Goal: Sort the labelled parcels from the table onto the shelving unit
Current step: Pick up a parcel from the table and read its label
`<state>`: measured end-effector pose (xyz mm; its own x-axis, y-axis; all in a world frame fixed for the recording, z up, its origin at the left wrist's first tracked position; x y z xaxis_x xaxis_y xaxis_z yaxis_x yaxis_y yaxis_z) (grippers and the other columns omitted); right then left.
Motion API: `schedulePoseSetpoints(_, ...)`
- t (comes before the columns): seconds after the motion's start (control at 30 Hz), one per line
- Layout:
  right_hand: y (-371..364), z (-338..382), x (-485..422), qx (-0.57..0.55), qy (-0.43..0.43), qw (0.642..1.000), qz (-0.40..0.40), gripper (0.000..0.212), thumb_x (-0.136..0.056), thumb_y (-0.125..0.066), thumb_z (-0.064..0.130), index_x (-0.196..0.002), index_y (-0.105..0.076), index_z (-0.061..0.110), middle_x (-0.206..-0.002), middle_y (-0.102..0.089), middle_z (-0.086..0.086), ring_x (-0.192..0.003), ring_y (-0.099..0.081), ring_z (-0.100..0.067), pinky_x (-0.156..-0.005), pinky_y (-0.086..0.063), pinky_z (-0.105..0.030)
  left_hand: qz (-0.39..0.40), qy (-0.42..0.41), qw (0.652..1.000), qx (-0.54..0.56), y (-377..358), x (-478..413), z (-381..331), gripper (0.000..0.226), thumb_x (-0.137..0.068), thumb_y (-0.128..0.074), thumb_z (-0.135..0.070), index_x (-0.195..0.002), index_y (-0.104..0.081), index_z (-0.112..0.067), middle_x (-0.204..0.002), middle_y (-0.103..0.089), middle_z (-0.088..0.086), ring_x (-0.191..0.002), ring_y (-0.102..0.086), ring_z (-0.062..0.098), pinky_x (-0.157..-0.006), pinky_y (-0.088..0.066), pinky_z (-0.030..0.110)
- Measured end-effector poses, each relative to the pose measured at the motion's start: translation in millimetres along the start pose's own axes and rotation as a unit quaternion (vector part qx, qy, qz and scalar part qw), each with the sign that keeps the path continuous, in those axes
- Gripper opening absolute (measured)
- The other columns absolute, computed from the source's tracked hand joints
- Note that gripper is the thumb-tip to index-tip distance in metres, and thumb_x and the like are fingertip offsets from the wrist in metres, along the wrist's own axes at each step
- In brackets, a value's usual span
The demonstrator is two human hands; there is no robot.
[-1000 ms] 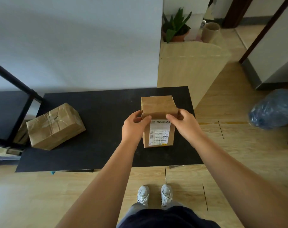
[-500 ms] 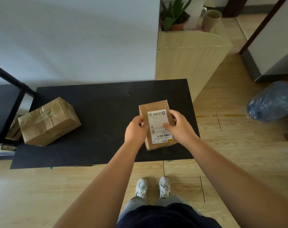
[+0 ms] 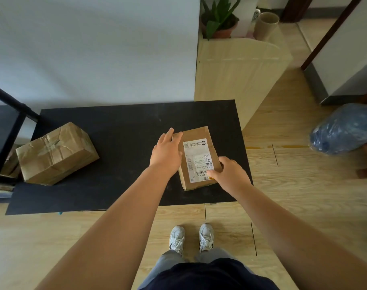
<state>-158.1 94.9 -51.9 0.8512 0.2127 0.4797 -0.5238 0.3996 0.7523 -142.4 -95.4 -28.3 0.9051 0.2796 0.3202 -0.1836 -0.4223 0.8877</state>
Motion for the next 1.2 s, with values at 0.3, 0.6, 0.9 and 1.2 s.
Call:
schedulePoseSetpoints(0.3,16.0,5.9,-9.6,-0.022,-0.007,0.996,-0.081,0.064,-0.089,-0.068,0.033,-0.147,-0.042,0.022,-0.137,-0.050,-0.007,-0.112,-0.060,-0.021,-0.078,-0.053,-0.028,0.008,0.010,0.987,-0.159,-10.2,10.8,2.9,0.063,-0.104,-0.041,-0.034,-0.158,-0.011,-0.018,-0.161,-0.016,0.016,-0.129,-0.048,0.029,-0.097,-0.049,0.038)
schedulePoseSetpoints(0.6,8.6,-13.7,-7.1,-0.160,-0.100,0.978,-0.086,0.070,-0.090,-0.066,0.040,-0.146,-0.037,0.010,-0.130,-0.060,-0.012,-0.102,-0.063,-0.023,-0.063,-0.047,-0.023,-0.066,0.028,0.991,-0.109,-11.8,30.1,4.7,0.035,-0.103,-0.039,-0.040,-0.126,-0.048,-0.014,-0.119,-0.050,0.008,-0.089,-0.051,0.015,-0.067,-0.046,0.026)
schedulePoseSetpoints(0.9,9.7,-6.0,-11.4,-0.158,-0.105,0.979,-0.071,0.062,-0.092,-0.066,0.034,-0.144,-0.041,0.012,-0.139,-0.046,-0.014,-0.101,-0.057,-0.023,-0.049,-0.030,-0.015,-0.091,-0.021,0.992,-0.090,-13.5,46.1,-1.3,0.014,-0.100,-0.047,-0.024,-0.103,-0.057,-0.016,-0.101,-0.063,0.001,-0.082,-0.059,0.017,-0.067,-0.054,0.033)
schedulePoseSetpoints(1.2,26.9,10.0,-22.3,-0.117,-0.039,0.990,-0.068,0.060,-0.095,-0.063,0.017,-0.149,-0.039,0.015,-0.144,-0.044,-0.013,-0.117,-0.057,-0.025,-0.073,-0.041,-0.021,-0.040,0.064,0.997,-0.012,-0.4,11.1,9.4,0.045,-0.097,-0.057,-0.030,-0.140,-0.047,-0.018,-0.134,-0.053,0.006,-0.121,-0.052,0.022,-0.091,-0.050,0.035)
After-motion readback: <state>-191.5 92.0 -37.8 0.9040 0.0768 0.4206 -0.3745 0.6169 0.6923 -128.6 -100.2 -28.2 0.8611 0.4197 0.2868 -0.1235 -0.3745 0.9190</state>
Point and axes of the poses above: each hand's wrist, its own x-axis away from the middle knuckle, its own y-axis out of the back of the hand, z = x × y, the point moved 4 cm from there along -x, towards the middle knuckle
